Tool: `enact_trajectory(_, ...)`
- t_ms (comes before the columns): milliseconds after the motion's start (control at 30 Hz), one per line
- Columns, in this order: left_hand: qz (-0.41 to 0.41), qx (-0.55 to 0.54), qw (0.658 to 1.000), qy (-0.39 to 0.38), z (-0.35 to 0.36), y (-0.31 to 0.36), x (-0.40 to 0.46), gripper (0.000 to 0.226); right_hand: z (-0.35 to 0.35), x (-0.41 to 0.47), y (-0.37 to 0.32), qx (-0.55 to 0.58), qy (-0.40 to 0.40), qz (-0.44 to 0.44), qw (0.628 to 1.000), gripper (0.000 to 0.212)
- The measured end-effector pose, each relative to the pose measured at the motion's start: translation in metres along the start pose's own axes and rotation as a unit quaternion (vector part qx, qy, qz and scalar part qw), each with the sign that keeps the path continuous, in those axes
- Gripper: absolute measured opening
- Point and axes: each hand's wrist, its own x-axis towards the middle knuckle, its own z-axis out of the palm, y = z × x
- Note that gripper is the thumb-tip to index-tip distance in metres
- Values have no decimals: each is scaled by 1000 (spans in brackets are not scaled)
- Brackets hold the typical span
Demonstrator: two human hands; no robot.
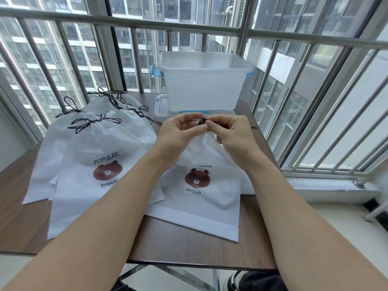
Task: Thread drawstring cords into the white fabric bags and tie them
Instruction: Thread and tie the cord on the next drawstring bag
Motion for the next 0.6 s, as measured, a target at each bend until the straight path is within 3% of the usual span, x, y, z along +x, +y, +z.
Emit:
enact_trajectory(133,11,-5,1000,16,-2,0,1,31,-1,0,-2,-11,-21,26,999,11)
enact_trajectory(267,-1,-20,1000,-6,-5,2,1,34,-5,1,0,48,-49,110,992,14)
enact_trajectory(467,45,122,992,-7,-7,3,-2,28,-12,-1,-2,120,-101,202,967,33)
enact_trajectory(600,118,203,972,-7,-6,4,-3,27,-16,-2,-2,142,-126,227,955,30)
